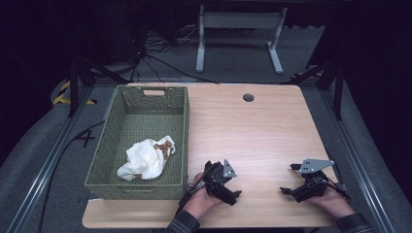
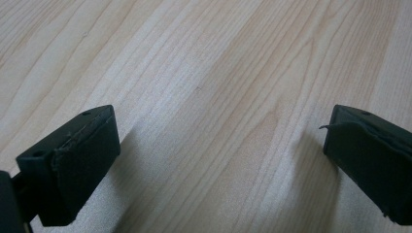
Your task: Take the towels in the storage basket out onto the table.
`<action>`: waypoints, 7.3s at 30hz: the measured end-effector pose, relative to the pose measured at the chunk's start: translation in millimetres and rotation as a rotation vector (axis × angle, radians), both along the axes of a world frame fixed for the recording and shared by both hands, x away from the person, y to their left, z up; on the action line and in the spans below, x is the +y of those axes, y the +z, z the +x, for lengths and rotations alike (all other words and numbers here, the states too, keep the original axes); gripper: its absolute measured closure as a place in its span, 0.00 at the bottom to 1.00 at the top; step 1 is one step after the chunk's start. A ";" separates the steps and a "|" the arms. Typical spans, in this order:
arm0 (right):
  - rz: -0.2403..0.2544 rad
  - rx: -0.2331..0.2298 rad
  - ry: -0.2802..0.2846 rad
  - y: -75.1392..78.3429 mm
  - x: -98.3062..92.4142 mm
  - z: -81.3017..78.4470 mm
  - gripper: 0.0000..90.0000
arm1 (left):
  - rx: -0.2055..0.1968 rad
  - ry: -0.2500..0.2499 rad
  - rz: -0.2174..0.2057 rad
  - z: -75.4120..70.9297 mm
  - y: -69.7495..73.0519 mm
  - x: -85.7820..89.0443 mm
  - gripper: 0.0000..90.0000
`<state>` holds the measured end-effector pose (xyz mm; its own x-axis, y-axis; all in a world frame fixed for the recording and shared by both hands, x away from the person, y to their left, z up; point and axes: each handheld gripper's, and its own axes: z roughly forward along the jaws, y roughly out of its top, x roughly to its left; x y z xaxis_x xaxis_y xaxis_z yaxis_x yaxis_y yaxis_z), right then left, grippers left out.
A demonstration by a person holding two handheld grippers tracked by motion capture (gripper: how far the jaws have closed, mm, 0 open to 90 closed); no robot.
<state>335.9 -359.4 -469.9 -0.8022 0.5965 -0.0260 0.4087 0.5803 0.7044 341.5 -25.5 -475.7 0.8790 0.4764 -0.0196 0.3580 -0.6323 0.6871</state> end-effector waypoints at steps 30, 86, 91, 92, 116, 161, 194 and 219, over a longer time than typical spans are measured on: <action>-0.002 0.001 -0.001 0.2 -0.6 0.1 0.00 | 0.011 0.006 0.058 4.9 15.1 2.1 0.02; -0.002 0.001 0.001 0.2 -0.6 1.4 0.00 | 0.000 0.076 -0.024 22.6 73.8 11.0 0.03; -0.002 0.001 0.001 0.2 -0.6 1.4 0.00 | -0.006 0.082 -0.041 24.4 80.4 12.3 0.03; -0.002 0.001 0.001 0.2 -0.6 1.4 0.00 | -0.002 0.084 -0.042 25.2 82.7 13.3 0.03; -0.002 0.002 -0.003 0.2 -0.6 1.0 0.00 | -0.009 0.041 -0.119 41.6 128.4 39.8 0.04; -0.001 0.000 -0.002 0.1 -0.4 0.0 0.00 | -0.045 0.256 -0.079 49.4 144.3 160.4 0.07; 0.000 0.000 0.003 0.0 -0.1 -0.4 0.00 | 0.074 0.427 0.043 74.4 75.2 219.8 0.03; -0.001 0.000 0.005 -0.1 -0.1 -0.8 0.00 | 0.294 0.441 0.250 85.3 37.3 213.0 0.05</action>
